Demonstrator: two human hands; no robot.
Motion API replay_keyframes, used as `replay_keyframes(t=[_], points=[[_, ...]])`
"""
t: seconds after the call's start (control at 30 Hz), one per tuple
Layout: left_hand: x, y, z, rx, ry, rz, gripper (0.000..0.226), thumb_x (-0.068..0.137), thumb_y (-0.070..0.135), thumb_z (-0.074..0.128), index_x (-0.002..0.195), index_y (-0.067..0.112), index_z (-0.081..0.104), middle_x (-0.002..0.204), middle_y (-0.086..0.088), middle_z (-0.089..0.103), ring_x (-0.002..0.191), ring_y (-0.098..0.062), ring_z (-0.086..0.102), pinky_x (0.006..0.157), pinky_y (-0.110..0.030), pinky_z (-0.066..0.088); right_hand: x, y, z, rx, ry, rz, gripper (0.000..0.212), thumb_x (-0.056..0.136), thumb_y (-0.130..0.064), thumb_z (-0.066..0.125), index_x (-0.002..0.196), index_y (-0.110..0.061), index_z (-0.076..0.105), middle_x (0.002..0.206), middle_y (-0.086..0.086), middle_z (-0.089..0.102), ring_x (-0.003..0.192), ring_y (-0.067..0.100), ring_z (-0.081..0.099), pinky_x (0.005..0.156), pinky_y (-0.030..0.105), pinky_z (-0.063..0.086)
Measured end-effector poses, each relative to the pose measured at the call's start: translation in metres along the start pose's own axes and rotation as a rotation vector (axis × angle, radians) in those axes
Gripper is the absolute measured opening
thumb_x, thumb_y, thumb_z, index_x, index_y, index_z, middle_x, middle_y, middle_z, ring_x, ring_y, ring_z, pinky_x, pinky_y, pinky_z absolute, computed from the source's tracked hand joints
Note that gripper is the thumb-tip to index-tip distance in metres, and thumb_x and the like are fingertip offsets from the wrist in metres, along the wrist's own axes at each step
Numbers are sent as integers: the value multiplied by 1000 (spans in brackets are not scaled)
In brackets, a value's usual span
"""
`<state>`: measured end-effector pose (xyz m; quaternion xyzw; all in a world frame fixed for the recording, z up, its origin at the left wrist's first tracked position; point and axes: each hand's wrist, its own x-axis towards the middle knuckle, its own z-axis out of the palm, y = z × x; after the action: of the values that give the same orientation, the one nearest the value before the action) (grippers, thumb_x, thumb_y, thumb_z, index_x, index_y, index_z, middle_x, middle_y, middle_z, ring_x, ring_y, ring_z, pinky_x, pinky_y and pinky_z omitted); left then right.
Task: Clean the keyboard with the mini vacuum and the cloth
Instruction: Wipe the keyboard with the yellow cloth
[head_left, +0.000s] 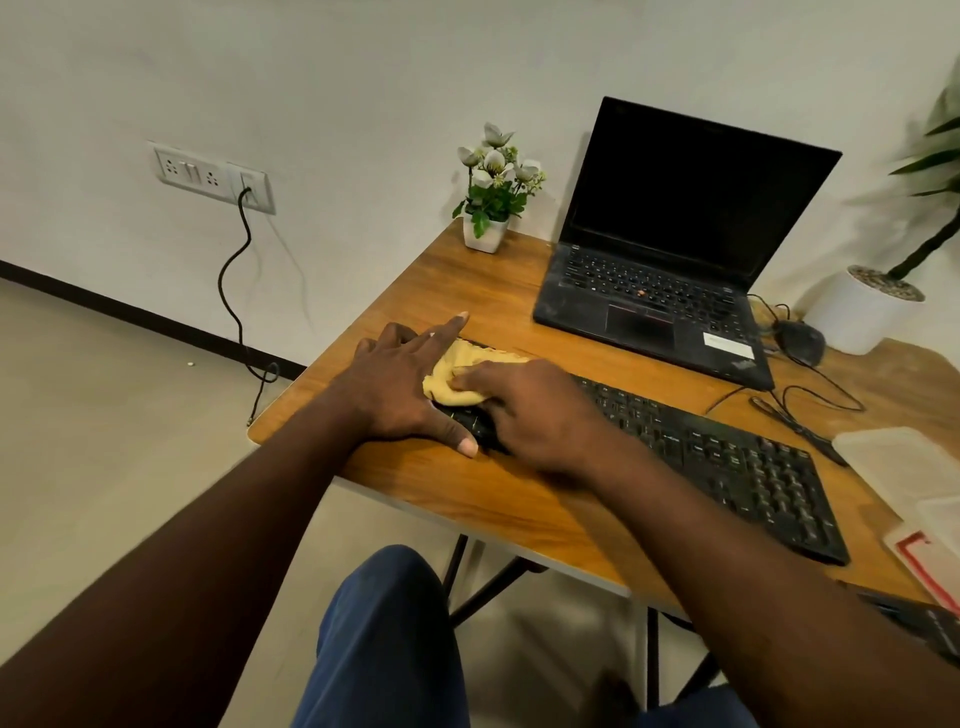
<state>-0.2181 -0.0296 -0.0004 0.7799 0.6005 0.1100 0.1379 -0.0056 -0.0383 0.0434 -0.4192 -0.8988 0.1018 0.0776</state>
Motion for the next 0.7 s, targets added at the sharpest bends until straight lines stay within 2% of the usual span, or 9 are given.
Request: replay_keyframes(t=[0.07, 0.2, 0.33, 0.43, 0.5, 0.57, 0.63, 0.7], points=[[0, -1, 0, -1, 4, 8, 149, 43, 104, 59, 155, 50, -23, 169, 3, 25, 146, -28, 22, 115, -57, 24, -3, -2, 9, -78, -13, -27, 44, 104, -24, 51, 146, -35, 55, 155, -4, 52, 137, 24, 52, 107, 46, 48], [2, 0, 0, 20, 8, 12, 152, 42, 103, 58, 158, 45, -20, 169, 3, 24, 144, -30, 24, 113, -57, 27, -28, 23, 4, -73, -65, -36, 55, 100, -8, 52, 147, -38, 54, 162, -10, 40, 150, 15, 38, 119, 48, 38], [2, 2, 0, 14, 7, -8, 152, 37, 105, 53, 159, 46, -16, 169, 3, 23, 146, -31, 22, 116, -58, 24, -66, 46, -6, -70, -59, -43, 62, 94, -1, 52, 145, -36, 56, 158, -18, 42, 151, 5, 32, 121, 45, 37], [0, 1, 2, 55, 33, 14, 148, 40, 109, 47, 160, 45, -11, 170, 5, 20, 148, -27, 18, 116, -53, 19, -96, 64, -16, 7, -18, -17, 60, 92, 5, 58, 137, -35, 63, 148, -23, 47, 145, -3, 36, 120, 38, 38], [0, 1, 5, 115, 58, 76, 142, 49, 109, 41, 162, 41, -11, 172, 5, 10, 154, -24, 9, 121, -52, 11, -109, 75, -24, 117, 57, 37, 57, 93, 7, 60, 130, -36, 67, 141, -19, 58, 137, 1, 49, 115, 37, 45], [0, 3, 7, 167, 76, 155, 135, 59, 108, 36, 163, 35, -11, 173, 6, -3, 158, -17, -5, 126, -49, 2, -113, 80, -30, 210, 253, 116, 51, 95, 4, 59, 126, -35, 69, 134, -9, 68, 124, 11, 63, 102, 34, 53], [-1, 8, 7, 171, 53, 195, 133, 64, 106, 36, 164, 31, -10, 172, 9, -11, 156, -9, -14, 124, -41, -3, -103, 77, -29, 238, 448, 214, 43, 97, 0, 60, 126, -30, 72, 129, -4, 72, 117, 14, 66, 96, 26, 51], [-4, 11, 6, 148, 23, 205, 132, 65, 103, 38, 164, 28, -7, 170, 11, -11, 151, -1, -14, 121, -35, 0, -82, 61, -20, 225, 501, 270, 39, 98, -4, 59, 128, -25, 72, 126, -3, 73, 113, 14, 67, 96, 26, 52]])
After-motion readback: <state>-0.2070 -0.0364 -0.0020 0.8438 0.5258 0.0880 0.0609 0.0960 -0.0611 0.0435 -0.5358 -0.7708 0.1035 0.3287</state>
